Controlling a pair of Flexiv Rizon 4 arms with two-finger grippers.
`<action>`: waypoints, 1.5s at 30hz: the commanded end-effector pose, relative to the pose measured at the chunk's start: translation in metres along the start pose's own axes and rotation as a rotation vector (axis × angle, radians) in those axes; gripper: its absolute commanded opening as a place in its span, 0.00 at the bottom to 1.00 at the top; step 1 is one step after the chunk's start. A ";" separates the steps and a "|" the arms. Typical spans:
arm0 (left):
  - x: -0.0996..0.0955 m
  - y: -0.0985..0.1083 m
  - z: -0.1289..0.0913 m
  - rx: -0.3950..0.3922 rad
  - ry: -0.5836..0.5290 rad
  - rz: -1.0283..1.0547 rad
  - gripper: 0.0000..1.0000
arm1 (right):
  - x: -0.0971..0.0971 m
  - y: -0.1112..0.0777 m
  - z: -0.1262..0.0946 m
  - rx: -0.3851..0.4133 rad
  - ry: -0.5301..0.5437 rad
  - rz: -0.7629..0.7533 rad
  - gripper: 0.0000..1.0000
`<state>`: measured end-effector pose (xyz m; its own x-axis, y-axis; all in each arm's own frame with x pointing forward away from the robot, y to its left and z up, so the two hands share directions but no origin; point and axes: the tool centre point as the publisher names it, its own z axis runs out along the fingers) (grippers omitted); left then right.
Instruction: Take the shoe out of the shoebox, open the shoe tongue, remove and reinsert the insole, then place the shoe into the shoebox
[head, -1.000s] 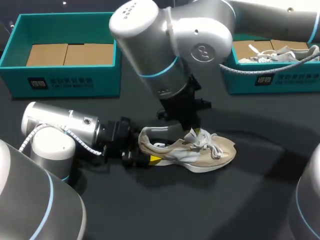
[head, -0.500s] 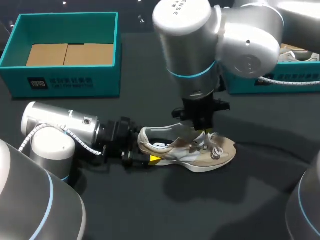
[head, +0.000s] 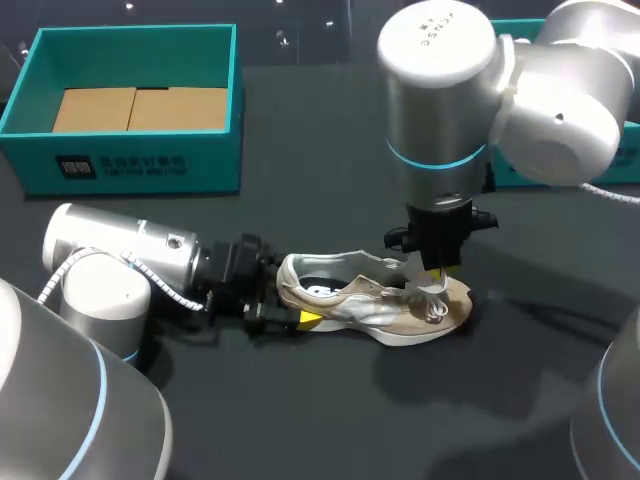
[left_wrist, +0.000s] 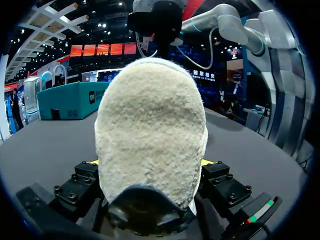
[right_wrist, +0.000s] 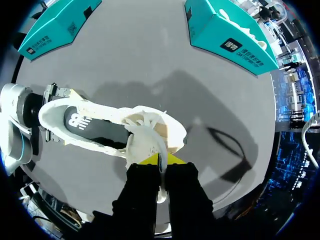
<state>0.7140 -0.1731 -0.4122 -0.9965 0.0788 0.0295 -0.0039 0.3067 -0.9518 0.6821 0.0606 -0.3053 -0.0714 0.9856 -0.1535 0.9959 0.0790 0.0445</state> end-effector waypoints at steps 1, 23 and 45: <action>0.000 0.002 -0.002 0.000 -0.001 0.000 0.00 | -0.014 -0.002 0.014 -0.007 0.290 0.007 0.00; 0.000 0.002 -0.002 0.000 -0.001 0.000 0.00 | -0.026 0.005 0.068 0.099 0.256 0.080 0.41; 0.000 0.002 -0.002 0.000 -0.001 0.000 0.00 | -0.022 -0.003 -0.058 -0.038 0.005 -0.066 0.46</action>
<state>0.7140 -0.1728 -0.4124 -0.9965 0.0782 0.0298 -0.0044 0.3070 -0.9517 0.6844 0.0401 -0.2801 -0.1229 0.9914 -0.0444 0.9902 0.1255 0.0612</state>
